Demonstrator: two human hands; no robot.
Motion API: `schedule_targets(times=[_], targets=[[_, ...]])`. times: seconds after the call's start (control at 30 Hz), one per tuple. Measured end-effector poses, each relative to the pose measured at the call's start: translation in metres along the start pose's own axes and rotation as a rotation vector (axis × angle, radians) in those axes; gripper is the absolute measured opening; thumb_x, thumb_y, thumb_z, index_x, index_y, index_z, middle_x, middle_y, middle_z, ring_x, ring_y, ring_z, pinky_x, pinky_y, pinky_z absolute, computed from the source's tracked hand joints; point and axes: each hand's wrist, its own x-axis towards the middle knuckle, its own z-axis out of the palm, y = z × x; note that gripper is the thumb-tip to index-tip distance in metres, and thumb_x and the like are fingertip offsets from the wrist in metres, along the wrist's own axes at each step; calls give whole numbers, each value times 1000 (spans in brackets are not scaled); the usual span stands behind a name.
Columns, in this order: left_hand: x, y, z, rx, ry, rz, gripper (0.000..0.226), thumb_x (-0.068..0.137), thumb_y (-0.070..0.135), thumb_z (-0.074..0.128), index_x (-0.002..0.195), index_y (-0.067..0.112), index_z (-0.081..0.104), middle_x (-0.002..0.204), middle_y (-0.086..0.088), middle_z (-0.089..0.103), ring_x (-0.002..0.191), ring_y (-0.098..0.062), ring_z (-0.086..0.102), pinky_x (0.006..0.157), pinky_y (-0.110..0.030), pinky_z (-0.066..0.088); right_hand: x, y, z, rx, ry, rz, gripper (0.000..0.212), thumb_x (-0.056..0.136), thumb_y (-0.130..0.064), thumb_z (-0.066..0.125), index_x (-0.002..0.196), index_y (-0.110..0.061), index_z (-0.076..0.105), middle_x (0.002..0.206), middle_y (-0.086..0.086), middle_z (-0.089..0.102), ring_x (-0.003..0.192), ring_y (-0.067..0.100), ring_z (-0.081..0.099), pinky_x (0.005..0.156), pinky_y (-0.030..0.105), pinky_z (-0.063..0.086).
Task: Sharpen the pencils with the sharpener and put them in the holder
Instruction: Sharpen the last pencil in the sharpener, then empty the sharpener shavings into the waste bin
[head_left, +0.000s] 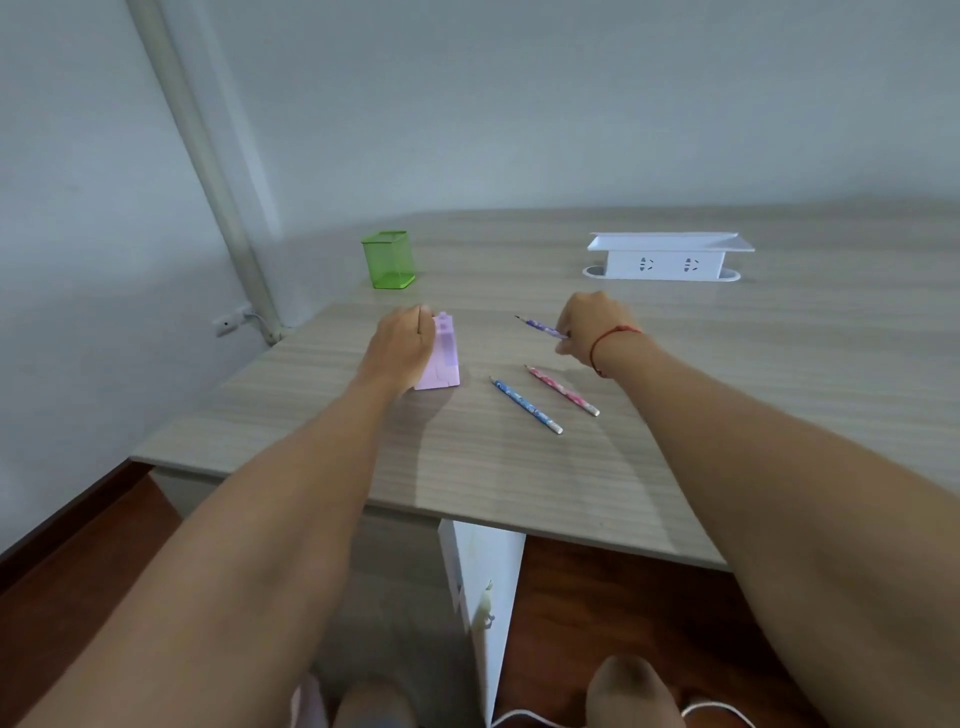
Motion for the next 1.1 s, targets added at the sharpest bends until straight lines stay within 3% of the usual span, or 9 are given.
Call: schedule_targets(times=[0.1,0.3,0.43,0.5,0.6,0.8,0.87,0.97,1.1], targets=[[-9,-5,-12,42,-9,12,35,100,21,28,78,3,50,96,-25,61,91,-36,55,78,-42,42,-10,5,6,-10,-23,28,20,87,-19,63,74,-9,51,77,9,45,78,27,47,61,27,39],[-28,-16,-30,72,4,31,34,99,28,27,72,15,44,88,-19,59,87,-34,52,71,-38,36,-29,15,22,30,-102,135,22,86,-19,63,103,-5,63,112,16,63,89,32,57,70,27,40],[-34,-11,-35,79,-22,42,37,97,34,25,65,20,40,77,-14,54,84,-35,52,68,-38,36,-35,6,22,145,-69,160,16,89,-22,59,90,-6,61,95,13,60,91,33,57,73,30,43],[-34,-9,-38,64,-43,34,39,96,35,24,62,19,37,74,-17,51,83,-38,53,67,-39,37,-32,-5,17,239,-17,108,19,88,-22,59,96,-5,65,101,11,63,102,33,61,84,32,51],[-34,-10,-40,9,-69,-10,40,101,26,29,79,6,56,93,-28,62,91,-42,56,76,-43,43,-31,-34,12,410,-12,-19,41,85,-27,66,122,-8,63,121,9,66,115,26,61,101,33,48],[-39,-8,-31,-75,-89,-83,39,103,24,25,116,12,60,125,-17,62,112,-33,56,92,-36,41,-32,-92,40,572,-257,-89,100,75,-24,80,151,-5,18,146,6,46,122,22,53,110,36,40],[-38,-9,-28,-94,-65,-91,40,102,27,26,117,14,61,124,-18,62,113,-33,56,95,-37,43,-28,-103,50,602,-275,-88,94,74,-22,81,148,-3,27,143,8,50,123,25,55,106,39,45],[-37,-10,-27,-106,-54,-104,42,101,31,26,118,16,62,123,-18,63,113,-33,57,96,-39,45,-24,-111,54,576,-235,-116,49,74,-19,78,117,-4,61,118,12,68,95,23,63,83,33,53],[-40,-9,-27,-136,-37,-122,42,100,31,27,116,14,63,123,-17,63,113,-33,57,97,-40,44,-21,-115,57,578,-243,-148,41,72,-22,76,106,-2,67,112,15,71,99,33,68,89,44,57]])
